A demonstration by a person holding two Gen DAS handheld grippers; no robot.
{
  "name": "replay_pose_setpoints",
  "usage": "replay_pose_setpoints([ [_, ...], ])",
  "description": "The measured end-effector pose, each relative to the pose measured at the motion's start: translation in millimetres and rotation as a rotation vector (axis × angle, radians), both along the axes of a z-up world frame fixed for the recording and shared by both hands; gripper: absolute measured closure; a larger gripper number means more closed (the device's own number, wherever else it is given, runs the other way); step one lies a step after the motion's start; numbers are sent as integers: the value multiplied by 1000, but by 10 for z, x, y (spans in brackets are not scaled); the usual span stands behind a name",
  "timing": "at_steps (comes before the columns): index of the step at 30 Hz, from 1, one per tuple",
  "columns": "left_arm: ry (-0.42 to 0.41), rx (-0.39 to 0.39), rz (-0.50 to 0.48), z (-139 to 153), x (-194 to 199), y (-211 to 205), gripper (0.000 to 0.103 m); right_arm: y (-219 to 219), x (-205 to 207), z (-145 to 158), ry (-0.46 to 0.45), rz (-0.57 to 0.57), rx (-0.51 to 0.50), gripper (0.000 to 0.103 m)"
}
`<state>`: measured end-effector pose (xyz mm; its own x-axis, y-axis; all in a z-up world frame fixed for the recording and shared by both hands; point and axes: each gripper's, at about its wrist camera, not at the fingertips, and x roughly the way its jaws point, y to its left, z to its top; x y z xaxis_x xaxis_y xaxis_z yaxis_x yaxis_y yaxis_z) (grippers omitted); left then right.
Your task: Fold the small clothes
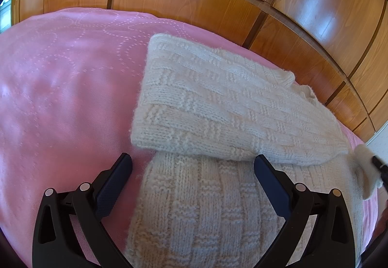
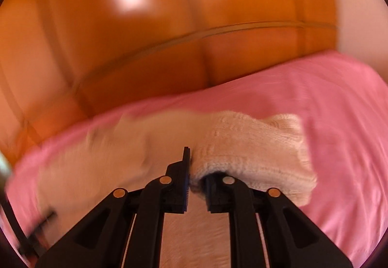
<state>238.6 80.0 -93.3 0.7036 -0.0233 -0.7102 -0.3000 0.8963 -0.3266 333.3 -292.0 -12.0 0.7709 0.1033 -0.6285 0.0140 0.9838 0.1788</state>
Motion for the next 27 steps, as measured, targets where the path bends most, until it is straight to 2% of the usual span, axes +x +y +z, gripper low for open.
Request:
replay_pose_setpoints([
  [1,0,-1,0,1,-1,1,4,158,10,-76,12,53,-45,81],
  [2,-1,-2,0,2,-4,1,4,335,-9,-186,25,122,-93,60],
  [3,-1,-2,0,4,-3,1,4,456,-46,-258,35,167,-118,46],
  [4,0,-2,1,0,-4,0,4,565,-85,-362,47,199,-158,23],
  [5,0,-2,1,-1,-3,1,4,639,-181,-401,42,192,-193,14],
  [7,1,-1,1,-1,0,1,4,686,-342,-427,13,139,-248,6],
  [8,3,1,1,-1,2,1,4,621,-415,-408,-11,78,-249,2],
  [11,7,9,1,15,6,-10,4,367,-500,-352,-69,-127,-223,2],
  [13,22,24,9,59,15,-35,4,163,-526,-394,-61,-256,-180,2],
  [15,44,58,15,136,20,-95,5,-140,-568,-478,-22,-399,-86,2],
  [18,-52,89,-32,440,-93,-357,6,-591,-682,-617,7,-558,107,2],
  [21,-158,178,-179,767,-157,-931,6,-872,-792,-754,18,-656,238,2],
  [24,-187,287,-404,881,-97,-1668,6,-892,-898,-717,-9,-717,222,2],
  [26,-223,430,-566,856,-63,-2233,6,-900,-1008,-714,-25,-765,210,2],
  [27,-242,487,-617,830,-62,-2415,6,-921,-1065,-695,-32,-786,220,2],
])
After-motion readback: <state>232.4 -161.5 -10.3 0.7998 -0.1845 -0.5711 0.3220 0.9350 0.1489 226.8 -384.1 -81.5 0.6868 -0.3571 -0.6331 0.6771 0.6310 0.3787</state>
